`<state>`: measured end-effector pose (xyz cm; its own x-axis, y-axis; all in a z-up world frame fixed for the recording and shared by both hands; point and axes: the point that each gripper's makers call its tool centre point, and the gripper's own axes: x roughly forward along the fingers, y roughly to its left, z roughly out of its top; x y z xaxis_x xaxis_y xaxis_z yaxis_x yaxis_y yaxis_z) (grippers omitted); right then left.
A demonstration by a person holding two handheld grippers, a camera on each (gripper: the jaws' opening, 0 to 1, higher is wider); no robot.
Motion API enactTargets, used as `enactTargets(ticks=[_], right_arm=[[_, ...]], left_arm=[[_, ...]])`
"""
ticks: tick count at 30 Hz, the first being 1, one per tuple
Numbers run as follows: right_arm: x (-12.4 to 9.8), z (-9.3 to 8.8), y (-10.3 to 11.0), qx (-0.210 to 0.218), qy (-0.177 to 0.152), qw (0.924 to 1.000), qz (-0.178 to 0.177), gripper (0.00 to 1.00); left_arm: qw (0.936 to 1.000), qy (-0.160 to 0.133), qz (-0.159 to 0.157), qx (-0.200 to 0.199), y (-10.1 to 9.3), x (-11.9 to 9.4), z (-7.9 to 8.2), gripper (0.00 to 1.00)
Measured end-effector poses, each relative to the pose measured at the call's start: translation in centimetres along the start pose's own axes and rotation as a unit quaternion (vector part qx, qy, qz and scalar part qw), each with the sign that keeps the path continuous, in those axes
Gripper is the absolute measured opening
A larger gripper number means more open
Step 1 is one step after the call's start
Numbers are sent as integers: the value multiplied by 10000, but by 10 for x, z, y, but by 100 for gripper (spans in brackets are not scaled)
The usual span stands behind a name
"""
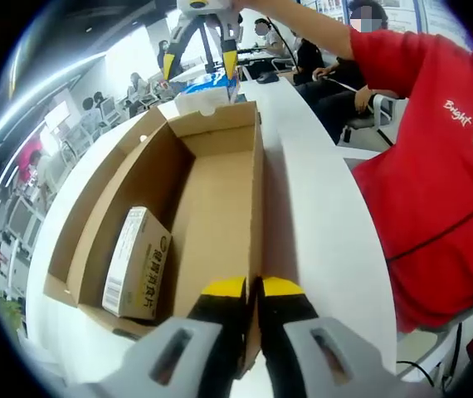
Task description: Operate the shoe box by opening the lid, removing the specified soft item, and placing it in the target area until the item is outside and the box remains undamaged.
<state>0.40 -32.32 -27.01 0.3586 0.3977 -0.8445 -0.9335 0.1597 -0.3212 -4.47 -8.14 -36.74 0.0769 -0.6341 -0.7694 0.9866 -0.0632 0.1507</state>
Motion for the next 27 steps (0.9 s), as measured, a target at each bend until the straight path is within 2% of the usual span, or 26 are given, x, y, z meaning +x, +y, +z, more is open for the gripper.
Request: enactTargets(ticks=[2, 6, 8, 11, 13, 16, 19, 20, 21, 22, 24, 27], right_arm=[[0, 15, 1, -102, -324, 9994, -74, 58], [4, 34, 2, -121, -590, 9979, -220, 57], [7, 45, 5, 10, -856, 9961, -190, 56], [9, 51, 2, 250, -975, 9944, -333, 55], [7, 58, -8, 406, -1212, 9898, -629, 55], [5, 64, -17, 660, -1557, 9822, -822, 54], [6, 67, -23, 728, -1693, 9773, -1051, 53], [6, 66, -29, 760, -1671, 9748, -1264, 51], [4, 63, -39, 750, -1553, 9711, -1651, 48], [6, 60, -43, 735, -1555, 9690, -1776, 46], [8, 66, -44, 812, -1674, 9646, -1867, 40], [14, 69, -42, 1225, -1814, 9579, -1857, 39]], left_arm=[[10000, -2, 1, 2, -1, 0, 1, 4], [10000, -7, 12, 11, -1, 0, 1, 5], [10000, -12, 16, 13, -2, -1, 1, 5], [10000, -14, 6, 0, -1, -1, 1, 5], [10000, -11, 1, -8, 0, -1, 0, 5], [10000, 3, -15, -45, 0, 0, -1, 4], [10000, 8, -18, -84, 0, 0, -1, 5], [10000, 8, -15, -97, 0, 0, -1, 5], [9999, 3, -8, -117, 0, -1, -1, 5], [9999, 1, -5, -117, 0, -1, -1, 5], [9999, 4, -6, -110, 0, -1, -1, 5], [9999, 11, -8, -114, 0, -1, 0, 5]])
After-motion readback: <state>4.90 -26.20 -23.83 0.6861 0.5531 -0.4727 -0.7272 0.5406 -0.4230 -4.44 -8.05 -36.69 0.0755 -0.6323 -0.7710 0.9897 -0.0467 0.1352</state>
